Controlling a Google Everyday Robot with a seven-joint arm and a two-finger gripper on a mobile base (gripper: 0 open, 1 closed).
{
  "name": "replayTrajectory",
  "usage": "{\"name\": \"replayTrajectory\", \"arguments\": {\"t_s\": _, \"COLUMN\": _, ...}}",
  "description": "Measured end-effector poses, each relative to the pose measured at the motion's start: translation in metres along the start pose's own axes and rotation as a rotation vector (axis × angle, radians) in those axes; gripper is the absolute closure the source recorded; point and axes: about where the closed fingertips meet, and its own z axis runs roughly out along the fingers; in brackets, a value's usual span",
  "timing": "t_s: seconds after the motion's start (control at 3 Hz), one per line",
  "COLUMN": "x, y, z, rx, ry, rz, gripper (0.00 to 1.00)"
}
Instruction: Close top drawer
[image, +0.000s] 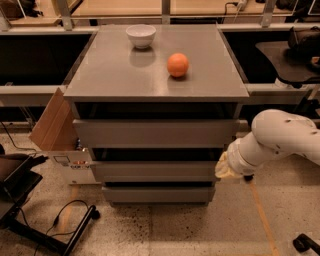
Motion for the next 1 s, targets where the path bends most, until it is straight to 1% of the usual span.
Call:
{"name": "replayTrajectory", "arguments": {"t_s": 0.33, "x": 0.033, "y": 0.021, "z": -0.063, "rx": 0.034, "ry": 0.208, "rz": 0.034, "gripper": 1.00}}
{"name": "replayTrajectory", "arguments": {"t_s": 0.67, "x": 0.077, "y": 0.007, "z": -0.120, "rx": 0.149, "ry": 0.362, "rz": 0.122, "gripper": 1.00}}
{"name": "replayTrajectory", "arguments": {"t_s": 1.0, "x": 0.102, "y": -0.022, "z": -0.155, "rx": 0.299, "ry": 0.417, "rz": 0.236, "gripper": 0.82}}
